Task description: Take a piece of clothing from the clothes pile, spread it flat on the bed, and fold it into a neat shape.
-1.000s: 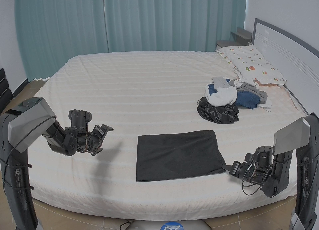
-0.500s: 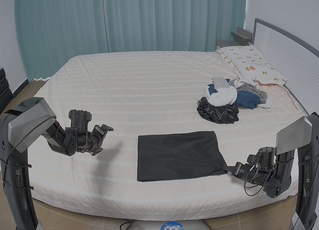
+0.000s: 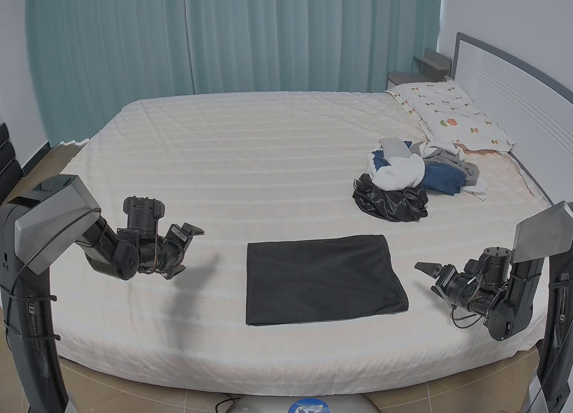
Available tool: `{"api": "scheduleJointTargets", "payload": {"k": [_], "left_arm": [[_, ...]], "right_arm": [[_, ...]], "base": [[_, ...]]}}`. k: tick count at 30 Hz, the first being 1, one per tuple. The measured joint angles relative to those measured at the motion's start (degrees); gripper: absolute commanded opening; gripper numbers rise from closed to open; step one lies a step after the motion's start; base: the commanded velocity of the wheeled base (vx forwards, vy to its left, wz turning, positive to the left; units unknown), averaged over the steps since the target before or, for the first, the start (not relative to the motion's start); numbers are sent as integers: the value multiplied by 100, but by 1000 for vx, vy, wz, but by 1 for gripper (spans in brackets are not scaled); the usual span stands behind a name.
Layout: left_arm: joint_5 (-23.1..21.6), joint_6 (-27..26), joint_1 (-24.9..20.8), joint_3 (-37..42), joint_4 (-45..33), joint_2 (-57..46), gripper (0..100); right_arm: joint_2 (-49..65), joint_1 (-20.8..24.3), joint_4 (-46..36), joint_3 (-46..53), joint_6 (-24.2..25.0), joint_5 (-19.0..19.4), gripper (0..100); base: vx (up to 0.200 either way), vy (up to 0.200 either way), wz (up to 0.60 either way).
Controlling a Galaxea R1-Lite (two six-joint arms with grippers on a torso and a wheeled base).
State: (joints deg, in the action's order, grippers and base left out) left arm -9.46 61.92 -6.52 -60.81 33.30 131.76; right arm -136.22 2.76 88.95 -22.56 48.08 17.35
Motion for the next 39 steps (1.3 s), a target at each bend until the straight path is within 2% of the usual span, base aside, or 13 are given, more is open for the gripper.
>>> {"api": "scheduleJointTargets", "payload": {"k": [10,24,30,36,39], "left_arm": [[-4,-4,-1,-11,-2,-2,100],[-48,-88,-41,6,-13,-6,100],[-63,-556,-113,45,-11,-9,100],[-83,-923,-375,130,-7,-4,100],[-94,-1312,-428,238,28,16,100]], "right_arm": [[-190,-133,0,-257,20,-13,100],[-301,-85,0,-277,17,-16,100],[-356,-52,2,-297,17,-20,100],[-380,-34,2,-308,17,-24,100],[-380,-30,2,-308,17,-24,100]], "base": [[0,-200,0],[0,0,0],[0,0,0],[0,0,0],[0,0,0]]}}
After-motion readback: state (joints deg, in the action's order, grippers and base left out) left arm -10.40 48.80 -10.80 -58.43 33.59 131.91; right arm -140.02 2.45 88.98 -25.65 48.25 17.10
